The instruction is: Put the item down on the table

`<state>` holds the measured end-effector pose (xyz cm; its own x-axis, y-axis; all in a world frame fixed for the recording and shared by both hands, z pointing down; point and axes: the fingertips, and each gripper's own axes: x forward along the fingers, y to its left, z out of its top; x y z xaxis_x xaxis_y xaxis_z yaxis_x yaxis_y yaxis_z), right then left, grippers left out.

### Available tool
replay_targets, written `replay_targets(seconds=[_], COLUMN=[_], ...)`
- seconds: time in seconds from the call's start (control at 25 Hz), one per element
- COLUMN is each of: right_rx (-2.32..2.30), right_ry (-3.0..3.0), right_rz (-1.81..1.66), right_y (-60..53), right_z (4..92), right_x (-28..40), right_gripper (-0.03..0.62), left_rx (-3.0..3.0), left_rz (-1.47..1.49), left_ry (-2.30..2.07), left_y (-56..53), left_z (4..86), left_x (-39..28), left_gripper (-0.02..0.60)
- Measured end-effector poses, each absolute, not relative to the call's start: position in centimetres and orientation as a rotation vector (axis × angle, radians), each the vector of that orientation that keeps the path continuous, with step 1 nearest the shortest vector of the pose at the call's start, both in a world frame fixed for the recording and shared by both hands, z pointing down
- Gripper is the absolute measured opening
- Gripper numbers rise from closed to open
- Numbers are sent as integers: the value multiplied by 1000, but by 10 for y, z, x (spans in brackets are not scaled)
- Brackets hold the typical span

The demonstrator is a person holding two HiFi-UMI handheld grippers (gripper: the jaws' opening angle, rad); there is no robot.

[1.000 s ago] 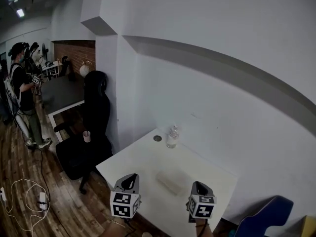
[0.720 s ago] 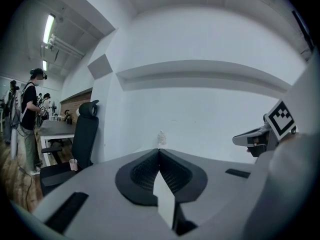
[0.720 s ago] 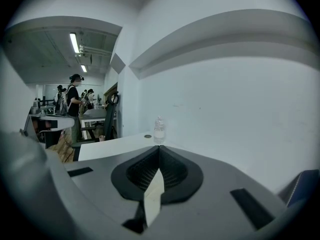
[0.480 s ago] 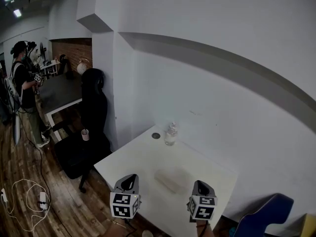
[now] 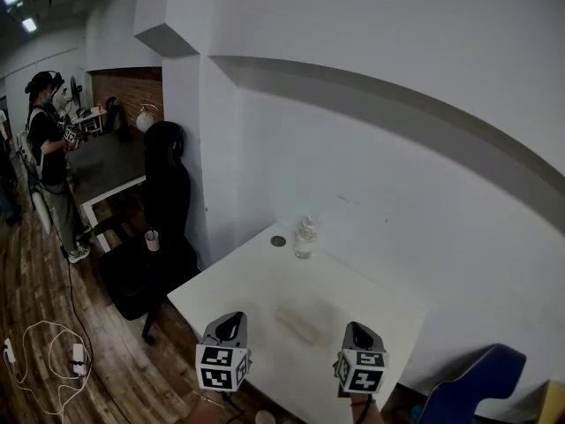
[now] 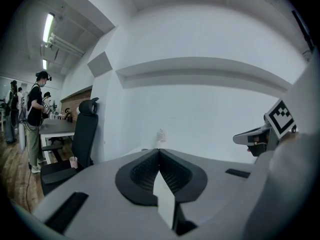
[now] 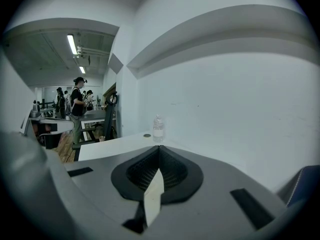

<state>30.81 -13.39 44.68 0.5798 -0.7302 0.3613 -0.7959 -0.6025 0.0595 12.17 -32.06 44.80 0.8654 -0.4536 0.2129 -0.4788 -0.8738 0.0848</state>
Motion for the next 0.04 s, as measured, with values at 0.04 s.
replay_targets(seconds=[0.04], right_rx=[2599], right_ry=[-1276], right_rz=[445], right_y=[-134], right_z=[446], right_x=[308], right_gripper=[32], left_rx=[2903], left_rz=[283], left_ry=[-731], left_y=[-321], left_z=[448], left_x=[122], left_gripper=[17])
